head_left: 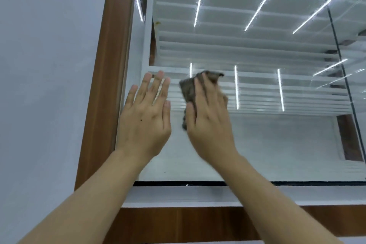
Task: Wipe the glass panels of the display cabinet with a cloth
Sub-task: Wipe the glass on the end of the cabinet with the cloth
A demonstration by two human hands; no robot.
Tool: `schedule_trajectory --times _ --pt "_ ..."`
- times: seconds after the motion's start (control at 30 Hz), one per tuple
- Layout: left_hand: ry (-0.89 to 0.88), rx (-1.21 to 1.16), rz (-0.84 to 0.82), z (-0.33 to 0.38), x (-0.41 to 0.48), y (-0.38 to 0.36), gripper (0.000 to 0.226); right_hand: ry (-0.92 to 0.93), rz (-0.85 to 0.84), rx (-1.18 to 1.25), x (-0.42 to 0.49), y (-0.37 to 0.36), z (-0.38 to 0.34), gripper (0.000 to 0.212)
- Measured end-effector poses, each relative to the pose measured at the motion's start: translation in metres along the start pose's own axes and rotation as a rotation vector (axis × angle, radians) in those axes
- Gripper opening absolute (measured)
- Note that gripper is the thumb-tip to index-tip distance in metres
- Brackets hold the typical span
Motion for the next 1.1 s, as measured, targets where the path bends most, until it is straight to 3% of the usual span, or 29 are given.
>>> schedule_trajectory --times 0.07,0.17,0.33,0.4,0.53,0.63,0.77,0.97,1.1 --pt "-0.029 0.039 -0.008 -0.007 0.003 0.008 0.057 0.102 -0.069 -0.032 -0.046 0.008 -0.005 0.060" --pt "-0.017 0.109 -0.004 -0.022 0.003 0.021 0.057 0.110 -0.103 -0.008 -0.068 0.026 0.016 0.060" --pt "-0.071 0.217 -0.016 -0.024 -0.002 0.018 0.057 -0.187 0.093 -0.014 0.037 0.004 0.017 0.061" --pt "-0.070 0.223 -0.012 -0.025 -0.002 0.017 0.056 -0.140 0.079 0.003 0.033 -0.008 -0.005 0.061" --pt "-0.067 0.216 -0.005 -0.026 -0.002 0.018 0.057 0.071 -0.077 -0.048 -0.067 0.003 -0.031 0.059" --pt "-0.068 0.212 -0.017 -0.026 -0.003 0.017 0.058 0.019 -0.078 -0.017 -0.043 0.002 -0.014 0.062" --pt "-0.062 0.207 -0.010 -0.026 -0.002 0.017 0.057 -0.128 0.070 -0.051 0.027 -0.011 -0.014 0.060" --pt "-0.066 0.152 -0.017 -0.027 -0.001 0.019 0.057 0.140 -0.080 -0.109 -0.092 0.009 -0.035 0.060" --pt "-0.042 -0.005 0.006 -0.032 0.002 0.032 0.056 -0.007 -0.060 -0.062 -0.016 -0.005 -0.024 0.063"
Point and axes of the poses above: each hand's wrist, its own x-axis towards the middle knuckle, its own y-axis out of the back of the hand, z = x × y, the point moved 7 cm from there along x, towards the middle knuckle, and after that the axes turned 13 degrees about z, right-handed, at the moved point
